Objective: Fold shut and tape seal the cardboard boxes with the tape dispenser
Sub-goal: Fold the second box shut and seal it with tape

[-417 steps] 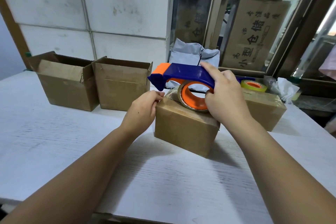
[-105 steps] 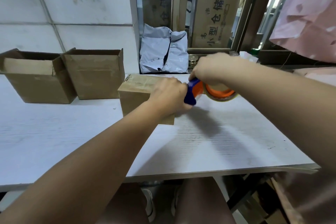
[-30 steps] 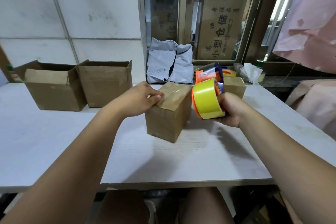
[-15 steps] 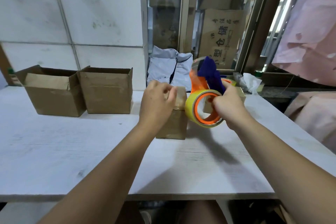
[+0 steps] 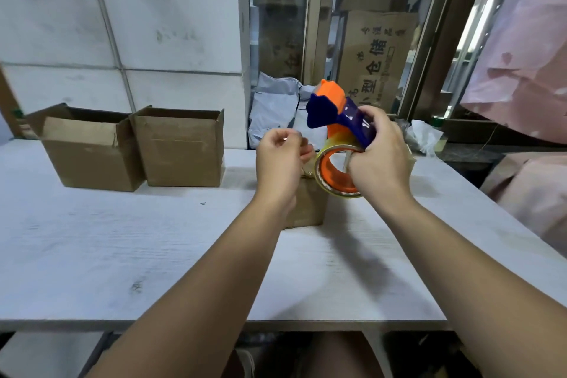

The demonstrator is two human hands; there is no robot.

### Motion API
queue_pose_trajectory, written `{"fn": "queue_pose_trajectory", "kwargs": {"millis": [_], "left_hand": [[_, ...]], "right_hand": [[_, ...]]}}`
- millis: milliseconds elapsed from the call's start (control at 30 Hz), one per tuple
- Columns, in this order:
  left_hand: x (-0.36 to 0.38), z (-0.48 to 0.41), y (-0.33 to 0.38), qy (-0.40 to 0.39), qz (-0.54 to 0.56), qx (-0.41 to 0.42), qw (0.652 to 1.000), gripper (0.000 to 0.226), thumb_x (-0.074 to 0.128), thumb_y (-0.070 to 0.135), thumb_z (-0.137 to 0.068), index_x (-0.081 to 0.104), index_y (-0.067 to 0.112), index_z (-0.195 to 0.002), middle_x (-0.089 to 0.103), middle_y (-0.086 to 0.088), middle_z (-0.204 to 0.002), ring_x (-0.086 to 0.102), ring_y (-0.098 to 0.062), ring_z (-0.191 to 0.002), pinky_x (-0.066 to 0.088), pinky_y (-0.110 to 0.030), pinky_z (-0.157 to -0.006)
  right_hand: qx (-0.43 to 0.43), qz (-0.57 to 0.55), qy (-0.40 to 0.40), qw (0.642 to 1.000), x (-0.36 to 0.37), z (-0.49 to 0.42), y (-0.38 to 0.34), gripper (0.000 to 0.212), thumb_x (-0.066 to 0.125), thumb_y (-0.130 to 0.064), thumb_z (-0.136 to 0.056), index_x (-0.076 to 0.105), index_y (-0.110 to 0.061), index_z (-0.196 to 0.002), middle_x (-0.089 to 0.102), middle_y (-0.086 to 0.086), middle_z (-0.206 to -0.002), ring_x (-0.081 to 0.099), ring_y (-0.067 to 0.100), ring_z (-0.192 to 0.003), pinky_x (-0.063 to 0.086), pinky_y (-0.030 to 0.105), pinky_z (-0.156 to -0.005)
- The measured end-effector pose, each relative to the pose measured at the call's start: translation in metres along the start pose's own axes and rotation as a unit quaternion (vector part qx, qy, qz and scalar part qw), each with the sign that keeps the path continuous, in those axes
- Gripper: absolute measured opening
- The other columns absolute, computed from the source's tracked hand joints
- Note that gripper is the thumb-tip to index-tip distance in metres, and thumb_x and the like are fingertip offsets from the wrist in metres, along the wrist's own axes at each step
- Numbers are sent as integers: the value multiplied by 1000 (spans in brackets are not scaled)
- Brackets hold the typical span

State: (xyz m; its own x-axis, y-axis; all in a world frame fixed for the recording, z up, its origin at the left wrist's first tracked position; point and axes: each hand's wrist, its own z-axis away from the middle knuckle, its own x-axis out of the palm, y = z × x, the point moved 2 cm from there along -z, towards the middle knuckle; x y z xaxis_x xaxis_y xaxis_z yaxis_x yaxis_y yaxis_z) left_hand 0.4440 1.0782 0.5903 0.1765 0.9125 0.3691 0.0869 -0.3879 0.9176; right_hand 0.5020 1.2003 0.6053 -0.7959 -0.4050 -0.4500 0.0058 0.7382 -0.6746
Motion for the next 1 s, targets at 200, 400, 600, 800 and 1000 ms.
{"fn": "queue_pose_trajectory", "kwargs": {"millis": [200, 400, 600, 800, 1000], "left_hand": [[-20, -7, 4, -5, -78, 18, 997, 22, 55, 15, -93, 68, 12, -75, 51, 2, -65, 42, -9, -58, 39, -23, -61], [-28, -1, -2, -1, -91, 8, 996, 17, 64, 15, -90, 69, 6, -77, 52, -1, -60, 43, -9, -53, 41, -22, -55], [-41, 4, -16, 24, -44, -47, 998, 12, 60, 7, -91, 68, 11, -83, 57, -2, -60, 47, -9, -51, 42, -21, -54], [-45, 6, -16, 46, -63, -18, 997, 12, 58, 9, -92, 70, 9, -87, 58, 2, -55, 47, -6, -47, 43, -22, -55], [-31, 8, -7, 57, -127, 46, 989, 19, 59, 14, -88, 66, 21, -71, 57, 10, -51, 52, -5, -49, 39, -26, -59]], "right_hand": [[-63, -23, -21, 998, -6, -7, -1, 68, 57, 12, -73, 50, -27, -128, 44, -9, -110, 41, 11, -105, 40, 25, -84], [-158, 27, -78, 984, -12, -22, -7, 71, 59, 15, -70, 50, -19, -132, 51, 5, -121, 42, 13, -106, 38, 24, -85], [-283, 185, -129, 932, -3, -29, 0, 63, 61, 3, -79, 47, -19, -136, 53, 7, -129, 44, 28, -115, 41, 40, -90], [-306, 179, -85, 931, -3, -21, 6, 59, 65, 1, -78, 50, -10, -134, 55, 13, -123, 47, 31, -111, 44, 41, -86], [-300, 142, -50, 942, -9, -24, 9, 50, 56, -16, -73, 55, -2, -121, 58, 18, -113, 51, 35, -102, 42, 38, -82]]}}
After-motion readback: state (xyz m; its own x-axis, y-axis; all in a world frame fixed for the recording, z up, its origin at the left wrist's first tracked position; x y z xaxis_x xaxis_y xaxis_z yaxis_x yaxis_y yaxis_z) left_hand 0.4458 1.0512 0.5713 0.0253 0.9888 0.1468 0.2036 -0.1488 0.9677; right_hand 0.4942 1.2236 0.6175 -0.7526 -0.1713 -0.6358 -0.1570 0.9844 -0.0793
